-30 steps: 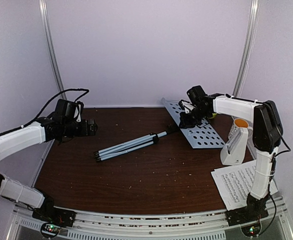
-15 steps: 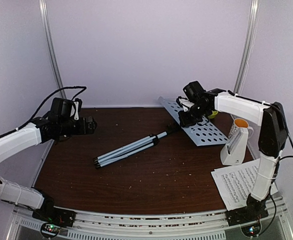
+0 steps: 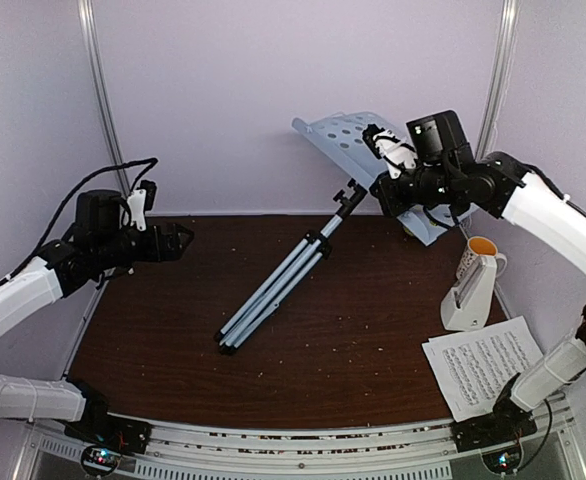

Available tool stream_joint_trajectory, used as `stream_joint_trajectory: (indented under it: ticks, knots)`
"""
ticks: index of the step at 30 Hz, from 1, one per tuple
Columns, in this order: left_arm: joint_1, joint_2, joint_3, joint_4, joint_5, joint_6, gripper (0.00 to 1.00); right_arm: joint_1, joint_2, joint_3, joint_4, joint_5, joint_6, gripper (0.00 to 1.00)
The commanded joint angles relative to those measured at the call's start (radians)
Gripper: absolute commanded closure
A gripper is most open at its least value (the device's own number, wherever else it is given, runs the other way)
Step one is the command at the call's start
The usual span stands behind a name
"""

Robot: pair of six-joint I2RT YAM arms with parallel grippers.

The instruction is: Set up the instrument practice props

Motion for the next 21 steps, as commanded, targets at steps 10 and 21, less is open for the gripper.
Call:
stream_joint_trajectory:
  ticks: [10,21]
  knots:
    - [-0.139,-0.080,-0.178,0.341,0.054,0.149,0.09,0.165,-0.267,-0.015,0.506,0.161,-0.398,1.00]
    - [-0.396,0.144,-0.141,0.547,-0.175,0.272,0.16,0.333,-0.268,0.045,0.528,0.261,-0.586,1.00]
